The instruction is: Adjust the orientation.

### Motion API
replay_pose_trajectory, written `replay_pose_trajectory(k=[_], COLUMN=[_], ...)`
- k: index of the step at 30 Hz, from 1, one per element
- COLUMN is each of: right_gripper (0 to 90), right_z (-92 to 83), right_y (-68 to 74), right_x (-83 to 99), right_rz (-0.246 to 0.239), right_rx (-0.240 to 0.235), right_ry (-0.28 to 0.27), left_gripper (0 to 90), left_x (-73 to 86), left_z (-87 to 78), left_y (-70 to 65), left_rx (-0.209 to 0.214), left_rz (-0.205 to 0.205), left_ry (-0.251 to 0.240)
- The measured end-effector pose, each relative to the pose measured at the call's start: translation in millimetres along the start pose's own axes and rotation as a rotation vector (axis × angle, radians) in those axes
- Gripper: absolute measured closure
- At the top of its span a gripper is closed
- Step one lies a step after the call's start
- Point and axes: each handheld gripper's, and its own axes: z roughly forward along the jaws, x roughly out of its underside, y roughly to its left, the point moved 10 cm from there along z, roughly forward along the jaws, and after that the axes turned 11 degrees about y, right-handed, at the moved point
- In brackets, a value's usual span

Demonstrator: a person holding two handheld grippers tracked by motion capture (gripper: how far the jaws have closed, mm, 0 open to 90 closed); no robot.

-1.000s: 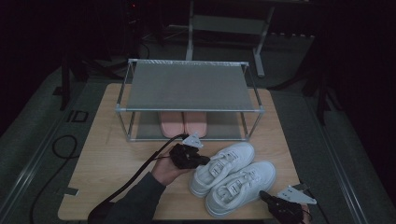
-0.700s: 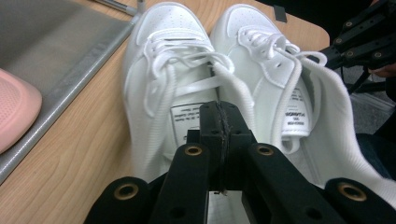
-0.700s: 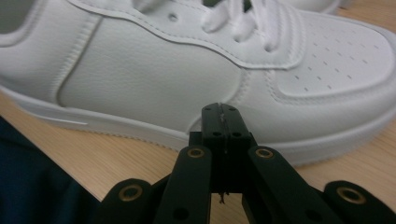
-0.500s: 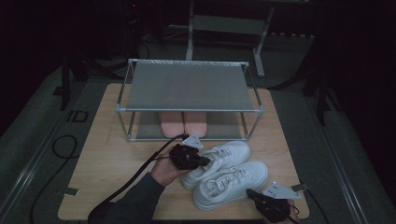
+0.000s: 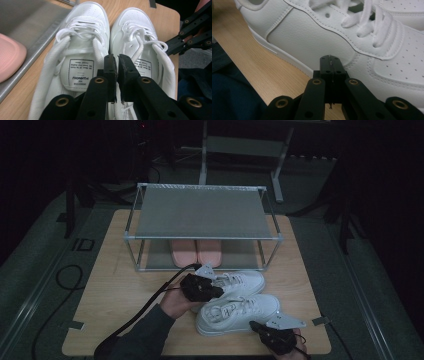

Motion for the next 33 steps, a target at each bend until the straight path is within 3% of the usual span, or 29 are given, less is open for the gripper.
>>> replay_pose_trajectory(k=[3, 6, 12, 20, 33], right_gripper=[90.0, 90.0, 90.0, 90.0, 90.0], right_z=[0.2, 0.1, -0.3, -0.6, -1.0], right_y=[0.3, 0.2, 0.2, 0.1, 0.2], right_x=[-0.4, 0.1, 0.5, 1.0, 1.8], right_rz=[0.0, 0.002, 0.005, 0.008, 0.016], right_rx=[-0.001, -0.005, -0.013, -0.018, -0.028], right_ry=[0.0, -0.002, -0.005, -0.012, -0.022], left_gripper=[80.4, 70.5, 49.5, 42.4, 38.6], left_x=[0.5, 2.2, 4.5, 11.0, 7.8], left_z=[-1.2, -2.8, -2.4, 5.5, 16.9], left_y=[0.7, 1.3, 2.1, 1.2, -3.1], left_rx=[-0.008, -0.017, -0.01, -0.012, -0.006], left_rz=[0.006, 0.022, 0.009, 0.018, 0.037], left_ry=[0.003, 0.018, 0.04, 0.107, 0.119])
